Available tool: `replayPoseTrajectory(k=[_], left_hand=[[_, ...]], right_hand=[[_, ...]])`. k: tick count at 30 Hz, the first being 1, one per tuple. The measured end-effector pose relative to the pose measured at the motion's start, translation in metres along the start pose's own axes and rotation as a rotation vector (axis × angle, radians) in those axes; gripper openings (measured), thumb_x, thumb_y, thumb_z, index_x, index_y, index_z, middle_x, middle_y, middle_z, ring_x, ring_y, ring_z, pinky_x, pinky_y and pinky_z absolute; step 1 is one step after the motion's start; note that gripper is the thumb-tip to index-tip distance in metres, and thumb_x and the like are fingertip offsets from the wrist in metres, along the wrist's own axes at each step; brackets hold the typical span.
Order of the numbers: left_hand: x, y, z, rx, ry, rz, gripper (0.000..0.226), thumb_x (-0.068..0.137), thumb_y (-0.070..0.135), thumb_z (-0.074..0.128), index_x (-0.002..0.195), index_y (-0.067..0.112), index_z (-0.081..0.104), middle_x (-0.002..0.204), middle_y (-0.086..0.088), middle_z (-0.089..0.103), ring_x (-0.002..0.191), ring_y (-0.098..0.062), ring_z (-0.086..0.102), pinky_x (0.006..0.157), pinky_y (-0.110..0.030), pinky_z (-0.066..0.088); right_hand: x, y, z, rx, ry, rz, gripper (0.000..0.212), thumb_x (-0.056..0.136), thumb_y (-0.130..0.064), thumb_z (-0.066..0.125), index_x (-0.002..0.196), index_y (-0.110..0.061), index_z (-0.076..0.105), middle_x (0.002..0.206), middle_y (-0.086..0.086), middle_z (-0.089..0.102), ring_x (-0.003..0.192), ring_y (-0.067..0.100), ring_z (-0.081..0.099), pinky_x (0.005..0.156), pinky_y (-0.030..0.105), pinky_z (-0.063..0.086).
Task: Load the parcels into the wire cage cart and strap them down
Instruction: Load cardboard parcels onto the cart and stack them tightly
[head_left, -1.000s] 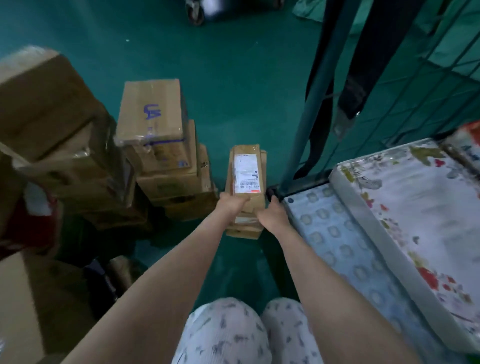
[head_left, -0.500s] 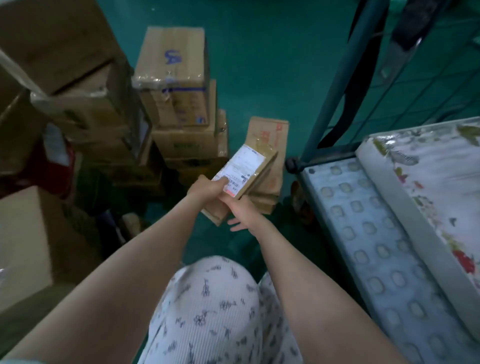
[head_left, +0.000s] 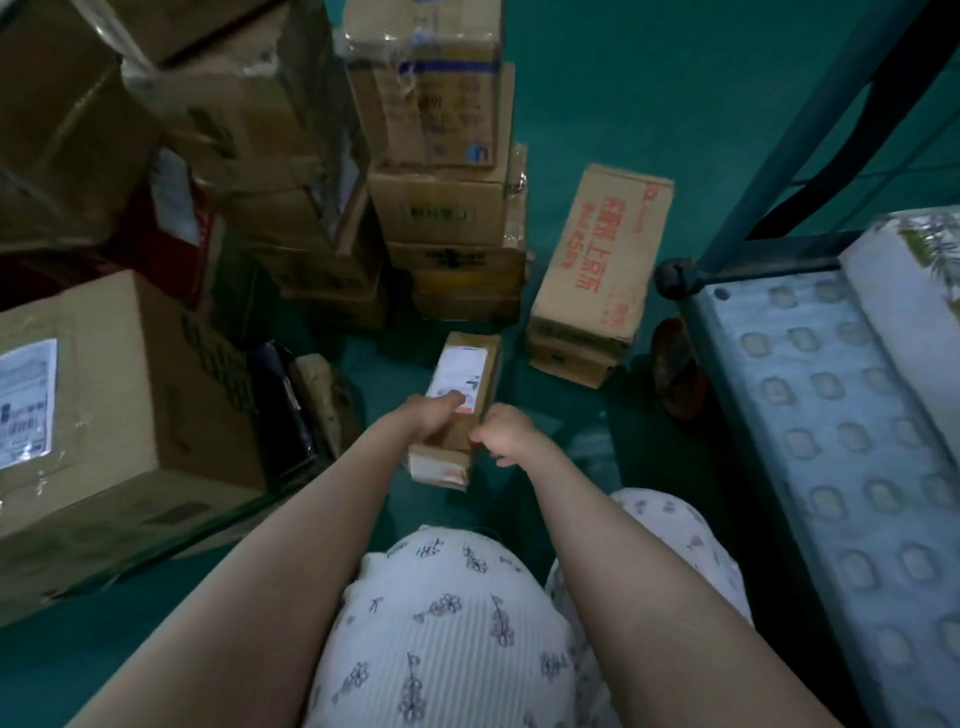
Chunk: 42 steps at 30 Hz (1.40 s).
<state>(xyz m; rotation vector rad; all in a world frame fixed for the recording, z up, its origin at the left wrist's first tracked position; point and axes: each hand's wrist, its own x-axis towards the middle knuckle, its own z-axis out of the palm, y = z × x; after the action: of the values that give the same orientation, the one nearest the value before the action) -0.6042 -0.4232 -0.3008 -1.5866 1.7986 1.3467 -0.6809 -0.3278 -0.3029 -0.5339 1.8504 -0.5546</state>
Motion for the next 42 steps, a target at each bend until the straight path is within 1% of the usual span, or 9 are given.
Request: replayPoseTrajectory(k=[3,6,9,14,19,23,30,34,42], left_hand=[[0.004,0.008,0.005,0.121,-0.046,0.017,0.061,0.096,0.038,0.043,0.146,0.005,0.028,0.148,-0.016,0.035,0.13,-0.031,0.041,0.107,-0.037,0.034],[0.002,0.031,0.013,0.168,-0.059,0.084,0.068,0.098,0.039,0.04,0.151,0.007,0.012,0.157,-0.01,0.015,0.142,-0.028,0.022,0.111,-0.034,0.022],[0.009,0.063,0.023,0.141,-0.047,0.182,0.065,0.098,0.037,0.041,0.15,0.007,0.017,0.155,-0.011,0.021,0.14,-0.029,0.025,0.11,-0.032,0.023],[0.022,0.117,0.032,-0.004,-0.029,0.27,0.068,0.098,0.041,0.041,0.151,0.012,0.009,0.155,-0.01,0.023,0.139,-0.03,0.027,0.11,-0.036,0.026],[0.037,0.135,0.043,-0.094,-0.044,0.268,0.065,0.095,0.035,0.044,0.147,0.005,0.019,0.144,-0.01,0.039,0.128,-0.028,0.042,0.1,-0.032,0.035],[0.04,0.125,0.051,-0.151,0.01,0.264,0.065,0.091,0.044,0.048,0.142,0.01,0.027,0.136,-0.008,0.046,0.122,-0.028,0.046,0.101,-0.034,0.038],[0.022,0.131,0.039,-0.452,0.031,0.187,0.067,0.091,0.052,0.044,0.142,0.019,0.018,0.137,-0.015,0.044,0.12,-0.038,0.049,0.101,-0.058,0.036],[0.009,0.13,0.033,-0.536,0.015,0.097,0.076,0.088,0.057,0.045,0.144,0.016,0.014,0.139,-0.018,0.042,0.123,-0.041,0.046,0.105,-0.057,0.033],[-0.014,0.123,0.029,-0.618,-0.189,0.13,0.073,0.091,0.067,0.023,0.138,0.014,0.039,0.138,-0.018,0.047,0.126,-0.036,0.045,0.108,-0.047,0.029]], right_hand=[[0.003,0.005,-0.01,-0.11,0.0,0.039,0.019,0.091,-0.014,0.049,0.105,-0.005,0.059,0.093,0.007,0.051,0.086,0.022,0.05,0.064,0.024,0.043],[0.013,0.013,-0.037,-0.019,0.278,0.079,0.019,0.088,-0.013,0.048,0.069,-0.008,0.048,0.086,0.011,0.053,0.083,0.024,0.05,0.062,0.021,0.035],[0.014,0.018,-0.074,0.157,0.513,0.159,0.024,0.091,-0.018,0.047,0.105,-0.006,0.062,0.115,0.015,0.061,0.104,0.031,0.058,0.077,0.026,0.041],[0.017,0.042,-0.131,0.371,0.723,0.276,0.044,0.092,-0.026,0.051,0.13,-0.004,0.047,0.131,0.016,0.053,0.118,0.031,0.053,0.078,0.027,0.038],[0.026,0.042,-0.132,0.584,0.512,0.196,0.058,0.091,-0.032,0.054,0.141,-0.008,0.035,0.139,0.011,0.044,0.123,0.028,0.044,0.096,0.032,0.039],[0.03,0.04,-0.116,0.767,0.54,0.09,0.069,0.089,-0.042,0.056,0.147,-0.017,0.026,0.143,0.006,0.042,0.126,0.025,0.043,0.101,0.035,0.035],[0.012,0.017,-0.113,1.039,0.657,-0.019,0.043,0.086,-0.045,0.062,0.107,-0.018,0.037,0.099,-0.001,0.053,0.089,0.017,0.055,0.087,0.04,0.05],[-0.008,0.008,-0.118,1.03,0.638,-0.031,0.045,0.083,-0.041,0.066,0.107,-0.017,0.036,0.103,0.002,0.05,0.091,0.017,0.052,0.077,0.034,0.049],[-0.044,0.013,-0.136,0.934,0.747,-0.045,0.06,0.073,-0.036,0.076,0.119,-0.014,0.044,0.117,0.004,0.053,0.099,0.02,0.054,0.088,0.035,0.049]])
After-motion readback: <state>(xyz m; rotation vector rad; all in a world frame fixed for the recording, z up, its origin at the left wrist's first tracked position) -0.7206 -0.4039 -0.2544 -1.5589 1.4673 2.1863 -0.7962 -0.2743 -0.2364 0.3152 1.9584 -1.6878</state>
